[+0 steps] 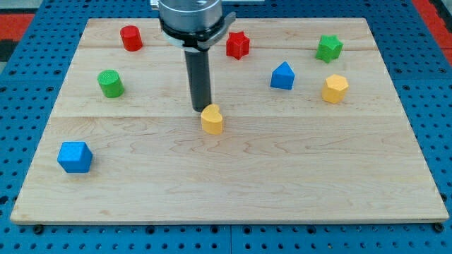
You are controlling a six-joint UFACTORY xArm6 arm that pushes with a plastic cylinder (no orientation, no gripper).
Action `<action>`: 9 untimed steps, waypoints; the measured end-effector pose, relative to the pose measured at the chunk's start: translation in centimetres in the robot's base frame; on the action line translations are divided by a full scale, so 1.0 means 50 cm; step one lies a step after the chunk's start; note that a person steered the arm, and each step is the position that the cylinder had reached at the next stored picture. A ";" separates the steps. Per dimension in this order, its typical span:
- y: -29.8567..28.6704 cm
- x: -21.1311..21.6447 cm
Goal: Insert the blue triangle in between the yellow hexagon and yellow heart
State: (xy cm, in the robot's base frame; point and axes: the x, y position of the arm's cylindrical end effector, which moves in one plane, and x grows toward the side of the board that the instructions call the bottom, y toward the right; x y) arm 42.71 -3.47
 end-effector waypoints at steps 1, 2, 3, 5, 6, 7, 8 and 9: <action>0.047 0.002; 0.049 0.052; 0.045 0.124; 0.080 0.014; 0.088 -0.096; 0.102 -0.138; 0.188 -0.203; 0.220 -0.229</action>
State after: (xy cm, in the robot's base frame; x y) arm 31.26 7.52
